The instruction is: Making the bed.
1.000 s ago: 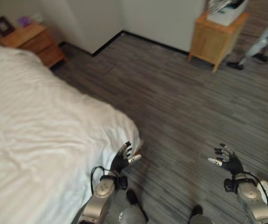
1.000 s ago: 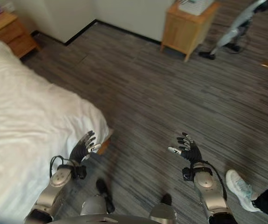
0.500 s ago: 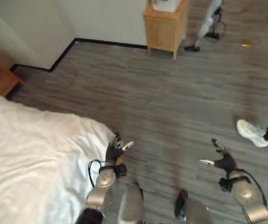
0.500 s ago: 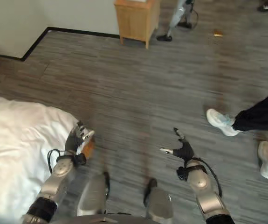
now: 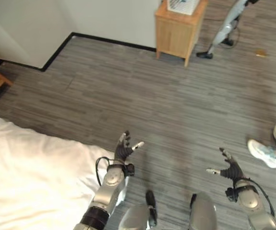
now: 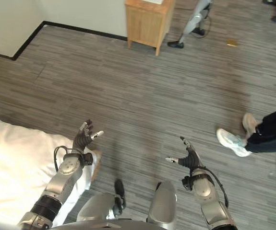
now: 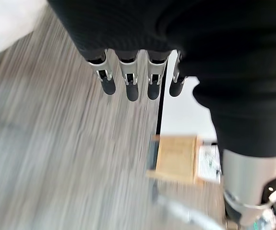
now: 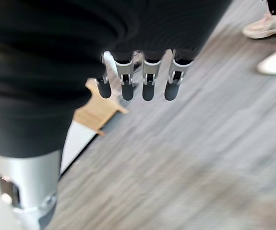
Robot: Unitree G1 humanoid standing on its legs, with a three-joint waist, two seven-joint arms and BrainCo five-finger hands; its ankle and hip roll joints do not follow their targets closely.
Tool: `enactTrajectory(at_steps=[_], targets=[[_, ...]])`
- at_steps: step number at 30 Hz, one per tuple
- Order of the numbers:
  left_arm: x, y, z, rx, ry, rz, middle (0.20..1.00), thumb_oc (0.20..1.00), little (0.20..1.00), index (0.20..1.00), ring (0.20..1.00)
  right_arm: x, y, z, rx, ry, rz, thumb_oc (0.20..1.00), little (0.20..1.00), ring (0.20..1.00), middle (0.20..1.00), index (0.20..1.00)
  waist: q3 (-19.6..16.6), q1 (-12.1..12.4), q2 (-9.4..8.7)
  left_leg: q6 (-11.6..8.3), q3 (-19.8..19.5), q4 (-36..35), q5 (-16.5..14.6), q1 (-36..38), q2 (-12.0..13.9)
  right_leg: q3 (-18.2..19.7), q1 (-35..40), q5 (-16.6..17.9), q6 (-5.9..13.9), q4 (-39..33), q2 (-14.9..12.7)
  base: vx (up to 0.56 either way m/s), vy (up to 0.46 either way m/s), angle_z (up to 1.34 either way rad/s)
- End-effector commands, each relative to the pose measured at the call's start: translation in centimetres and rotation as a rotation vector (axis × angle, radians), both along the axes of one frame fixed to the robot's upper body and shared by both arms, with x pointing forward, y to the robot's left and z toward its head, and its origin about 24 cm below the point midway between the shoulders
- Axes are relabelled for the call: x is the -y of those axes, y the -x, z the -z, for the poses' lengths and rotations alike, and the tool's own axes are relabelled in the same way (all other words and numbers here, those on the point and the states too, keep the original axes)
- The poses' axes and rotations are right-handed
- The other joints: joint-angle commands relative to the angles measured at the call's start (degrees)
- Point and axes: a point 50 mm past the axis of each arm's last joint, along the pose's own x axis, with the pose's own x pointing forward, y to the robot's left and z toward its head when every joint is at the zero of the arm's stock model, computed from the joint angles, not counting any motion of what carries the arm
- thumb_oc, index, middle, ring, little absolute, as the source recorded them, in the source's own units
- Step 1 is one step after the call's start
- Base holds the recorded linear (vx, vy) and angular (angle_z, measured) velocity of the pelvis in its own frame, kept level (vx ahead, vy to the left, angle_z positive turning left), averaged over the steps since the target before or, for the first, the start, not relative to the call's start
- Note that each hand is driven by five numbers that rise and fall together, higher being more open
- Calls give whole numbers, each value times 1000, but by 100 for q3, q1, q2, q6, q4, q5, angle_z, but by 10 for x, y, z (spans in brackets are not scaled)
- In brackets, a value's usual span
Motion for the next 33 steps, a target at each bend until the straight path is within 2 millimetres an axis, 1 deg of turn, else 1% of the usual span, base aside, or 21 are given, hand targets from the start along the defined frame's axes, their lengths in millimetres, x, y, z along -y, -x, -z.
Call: enactTrajectory(at_steps=[1, 3, 4, 6, 8, 9, 10, 11, 12, 15, 16, 17, 18, 19, 20, 22, 25, 27, 28, 30, 33], targets=[[-6, 2, -18, 102, -38, 17, 1000, 1000, 1000, 1000, 1000, -9, -21, -22, 133, -50, -30, 1000, 1000, 1000, 1000, 1000, -119, -60, -425, -508, -210, -646, 437, 101, 162, -114, 665, 786, 341, -2929, 388, 571, -252, 125], [-7, 4, -16, 93, -48, 31, 1000, 1000, 1000, 1000, 1000, -7, -18, -20, 119, -42, -27, 1000, 1000, 1000, 1000, 1000, -133, -140, -428, -554, -352, -586, 302, 215, 203, 30, 834, 945, 305, -3478, 588, 549, -231, 117], [-12, 5, -15, 90, -66, 21, 1000, 1000, 1000, 1000, 1000, -5, -20, -22, 128, -27, -30, 1000, 1000, 1000, 1000, 1000, -235, -236, -475, -565, -603, -299, -47, 425, 150, 301, 634, 1209, 316, -3773, 675, 362, -146, 97], [-14, 7, -14, 90, -74, 21, 1000, 1000, 1000, 1000, 1000, -3, -19, -24, 128, -13, -34, 1000, 1000, 1000, 1000, 1000, -252, -267, -479, -574, -753, 104, -298, 479, 114, 397, 657, 1247, 303, -3632, 625, 426, -179, 119], [-15, 9, -13, 93, -82, 20, 1000, 1000, 1000, 1000, 1000, -3, -19, -26, 129, -14, -59, 1000, 1000, 1000, 1000, 1000, -291, -263, -460, -775, -768, 1691, 77, 193, 121, 342, 987, 1205, 36, -3648, 659, 396, -227, 94], [-12, 13, -10, 83, -58, 14, 1000, 1000, 1000, 1000, 1000, -1, -17, -25, 119, -9, -66, 1000, 1000, 1000, 1000, 1000, -246, -179, -438, -941, -726, 2546, 518, -152, 159, 228, 1381, 1126, -106, -3764, 683, 201, -128, 39], [-12, 13, -10, 84, -59, 14, 1000, 1000, 1000, 1000, 1000, -1, -17, -26, 119, -10, -66, 1000, 1000, 1000, 1000, 1000, -257, -198, -457, -941, -743, 2549, 545, -183, 137, 214, 1371, 1149, -108, -3782, 660, 307, -400, 21], [-8, 10, -20, 124, -20, 27, 1000, 1000, 1000, 1000, 1000, 8, -18, -33, 155, -10, -37, 1000, 1000, 1000, 1000, 1000, -24, 13, -611, -1075, -320, 4134, 831, -1189, 235, -80, 2082, 975, -364, -4130, 560, 196, -326, 13], [-8, 10, -20, 124, -20, 27, 1000, 1000, 1000, 1000, 1000, 8, -18, -33, 155, -10, -37, 1000, 1000, 1000, 1000, 1000, -31, 8, -614, -1074, -323, 4133, 834, -1197, 230, -84, 2076, 977, -364, -4131, 556, 310, -394, 25], [-7, 9, -27, 156, -53, 34, 1000, 1000, 1000, 1000, 1000, 10, -17, -39, 178, -17, -23, 1000, 1000, 1000, 1000, 1000, -121, 149, -436, -1087, 327, 2912, 881, -1639, 726, -357, 2667, 598, -293, -4287, 542, 421, -54, 22], [-6, 10, -27, 154, -52, 35, 1000, 1000, 1000, 1000, 1000, 10, -16, -38, 176, -16, -22, 1000, 1000, 1000, 1000, 1000, -120, 148, -448, -1086, 334, 2867, 885, -1594, 699, -364, 2696, 589, -284, -4297, 521, 526, 106, 8], [-8, 12, -25, 149, -72, 27, 1000, 1000, 1000, 1000, 1000, 9, -14, -38, 177, -14, -27, 1000, 1000, 1000, 1000, 1000, -252, 204, -262, -963, 542, 1446, 894, -1563, 791, -423, 2910, 398, -134, -4298, 625, 389, 91, 4], [-7, 13, -24, 147, -71, 28, 1000, 1000, 1000, 1000, 1000, 9, -14, -38, 176, -14, -27, 1000, 1000, 1000, 1000, 1000, -255, 203, -286, -954, 561, 1345, 939, -1502, 745, -425, 2923, 392, -122, -4296, 589, 745, 156, -4], [-6, 15, -21, 134, -74, 26, 1000, 1000, 1000, 1000, 1000, 9, -11, -35, 162, -4, -37, 1000, 1000, 1000, 1000, 1000, -399, 246, -133, -1022, 921, 265, 1418, -1504, 980, -595, 3167, 177, -22, -4279, 689, 603, 110, 3], [-4, 15, -20, 128, -72, 28, 1000, 1000, 1000, 1000, 1000, 10, -10, -36, 164, 7, -30, 1000, 1000, 1000, 1000, 1000, -461, 186, -144, -1092, 1320, -178, 1472, -1507, 1167, -718, 3343, 6, 22, -4258, 616, 577, 113, 32], [-2, 13, -23, 141, -62, 28, 1000, 1000, 1000, 1000, 1000, 11, -11, -38, 166, 19, -19, 1000, 1000, 1000, 1000, 1000, -642, 170, -145, -1089, 1498, -346, 1628, -1268, 1197, -941, 3576, -121, 151, -4057, 446, 537, 116, 51], [-4, 15, -31, 172, -71, 28, 1000, 1000, 1000, 1000, 1000, 5, -11, -37, 173, 24, -23, 1000, 1000, 1000, 1000, 1000, -769, 248, -191, -774, 1421, -559, 1703, -1086, 883, -1127, 3546, 15, 372, -3208, 111, 369, 141, 64], [-5, 12, -46, 229, -90, 48, 1000, 1000, 1000, 1000, 1000, -4, -14, -38, 183, 18, -42, 1000, 1000, 1000, 1000, 1000, -806, 273, -374, -421, 1500, -577, 1340, -788, 457, -764, 2986, 931, 701, -1498, -387, 523, 215, 57], [-6, 10, -63, 298, -101, 56, 1000, 1000, 1000, 1000, 1000, -8, -16, -45, 215, 25, -47, 1000, 1000, 1000, 1000, 1000, -643, 128, -299, -260, 1313, -639, 1170, -418, 341, -449, 2308, 1476, 716, -583, -583, 406, 168, -24], [-9, 9, -72, 338, -110, 38, 1000, 1000, 1000, 1000, 1000, -11, -19, -49, 238, 24, -47, 1000, 1000, 1000, 1000, 1000, -591, 58, -269, -237, 1265, -678, 1060, -303, 364, -188, 1962, 1411, 695, -352, -518, 319, 55, 79], [-16, 7, -115, 526, -82, 2, 1000, 1000, 1000, 1000, 1000, -15, -24, -75, 362, -8, -47, 1000, 1000, 1000, 1000, 1000, -396, -120, -200, -418, 634, -693, 880, -108, 371, 267, 1310, 362, 351, -1262, 120, 455, -163, 154]])
